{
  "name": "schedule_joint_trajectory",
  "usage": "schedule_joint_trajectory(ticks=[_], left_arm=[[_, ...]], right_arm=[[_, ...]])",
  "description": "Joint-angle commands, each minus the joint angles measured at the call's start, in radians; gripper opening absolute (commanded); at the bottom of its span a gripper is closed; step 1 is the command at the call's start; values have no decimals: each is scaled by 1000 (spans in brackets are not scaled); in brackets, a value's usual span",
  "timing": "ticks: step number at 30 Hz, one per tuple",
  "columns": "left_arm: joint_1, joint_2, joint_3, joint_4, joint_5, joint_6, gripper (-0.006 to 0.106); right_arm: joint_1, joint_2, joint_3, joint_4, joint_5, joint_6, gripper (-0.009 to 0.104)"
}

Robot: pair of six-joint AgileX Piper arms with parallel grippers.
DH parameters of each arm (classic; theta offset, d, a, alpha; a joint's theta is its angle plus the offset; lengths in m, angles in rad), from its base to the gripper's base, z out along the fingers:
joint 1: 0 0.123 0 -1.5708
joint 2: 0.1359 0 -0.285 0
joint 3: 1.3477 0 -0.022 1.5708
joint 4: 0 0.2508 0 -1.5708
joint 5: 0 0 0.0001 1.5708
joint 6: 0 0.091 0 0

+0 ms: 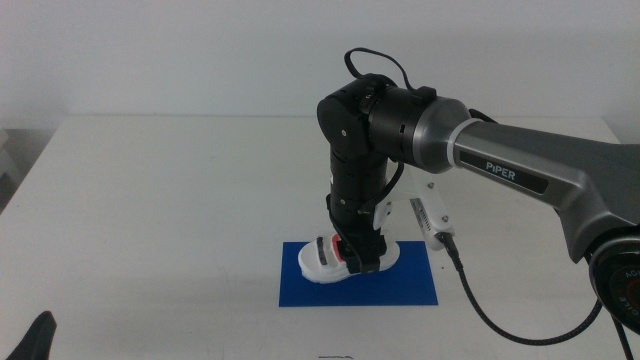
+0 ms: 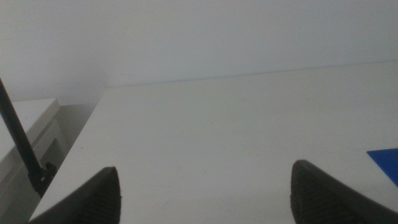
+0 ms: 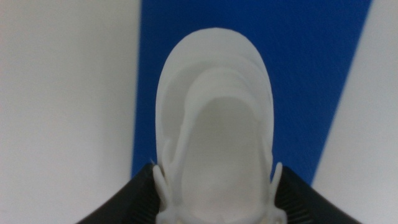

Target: Use one arm to grab the shoe from the table and place it on the mat.

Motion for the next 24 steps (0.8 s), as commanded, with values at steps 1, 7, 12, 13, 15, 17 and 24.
schedule_joint_trajectory(ticks=[1, 7, 12, 13, 15, 17, 24], left_arm=[[-4, -19, -3, -6, -83, -12, 94], [-4, -19, -3, -6, -83, -12, 94], [-4, -19, -3, -6, -83, -12, 94], [-4, -19, -3, -6, -83, -12, 94], [-4, -19, -3, -6, -83, -12, 94], [-4, -19, -3, -6, -83, -12, 94], [-4, -19, -3, -6, -83, -12, 94]], right_arm=[[-3, -66, -28, -54, 88, 18, -1], [-4, -63, -28, -73, 88, 18, -1], [-4, -38, -28, -65, 88, 18, -1], [-4, -37, -28, -55, 88, 18, -1], [-4, -35, -27, -41, 88, 18, 0], [-4, -35, -27, -36, 88, 18, 0], [-4, -35, -27, -44, 88, 18, 75]])
